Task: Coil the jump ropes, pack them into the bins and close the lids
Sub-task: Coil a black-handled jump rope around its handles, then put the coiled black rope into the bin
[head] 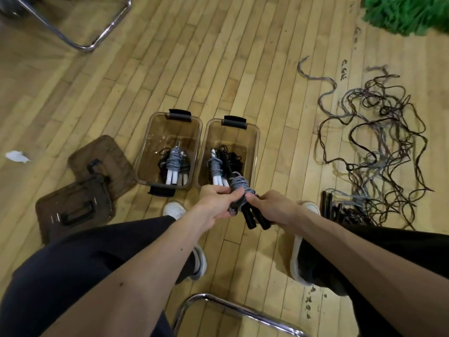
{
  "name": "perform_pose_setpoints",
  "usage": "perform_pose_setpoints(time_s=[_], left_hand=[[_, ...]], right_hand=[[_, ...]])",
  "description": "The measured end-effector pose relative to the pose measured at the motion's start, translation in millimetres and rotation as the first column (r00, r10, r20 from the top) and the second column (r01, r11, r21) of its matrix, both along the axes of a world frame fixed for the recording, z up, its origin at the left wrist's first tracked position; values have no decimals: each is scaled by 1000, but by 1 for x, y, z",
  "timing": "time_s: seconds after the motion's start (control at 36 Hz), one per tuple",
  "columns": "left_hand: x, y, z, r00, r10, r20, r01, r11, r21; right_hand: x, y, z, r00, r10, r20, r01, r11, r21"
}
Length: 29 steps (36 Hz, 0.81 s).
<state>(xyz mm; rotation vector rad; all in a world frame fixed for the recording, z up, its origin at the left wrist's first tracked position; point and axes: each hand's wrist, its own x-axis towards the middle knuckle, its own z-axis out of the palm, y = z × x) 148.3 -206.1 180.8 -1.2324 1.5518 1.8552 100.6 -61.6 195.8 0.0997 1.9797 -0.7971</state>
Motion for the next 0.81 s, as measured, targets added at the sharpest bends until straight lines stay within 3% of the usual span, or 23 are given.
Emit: perform_pose_setpoints(time_s=[0.11,0.22,0.5,0.72,0.81], left_hand=[[-26,-25,-34,999,-45,-10,43,988,-146],[-57,-46,-66,991,-128,-36,118,971,-209],[-136,-56,-144,935,-344,-84,302,898,-319],[-169,-58,-181,876,-482,0,419,762,-493],[-162,-59,-194,823,-567,40,484,661,-573]], right_hand=[[-18,-32,-37,978,-191,-88,186,980,-65],[-39,-55,-68,970,-120,-210,113,993,-46],[-108,-72,-146,946,-180,-268,196,980,34],[-120,-94,-186,882,28,-470,35,991,126],[-119,-105,-190,900,174,-399,-126,981,146]])
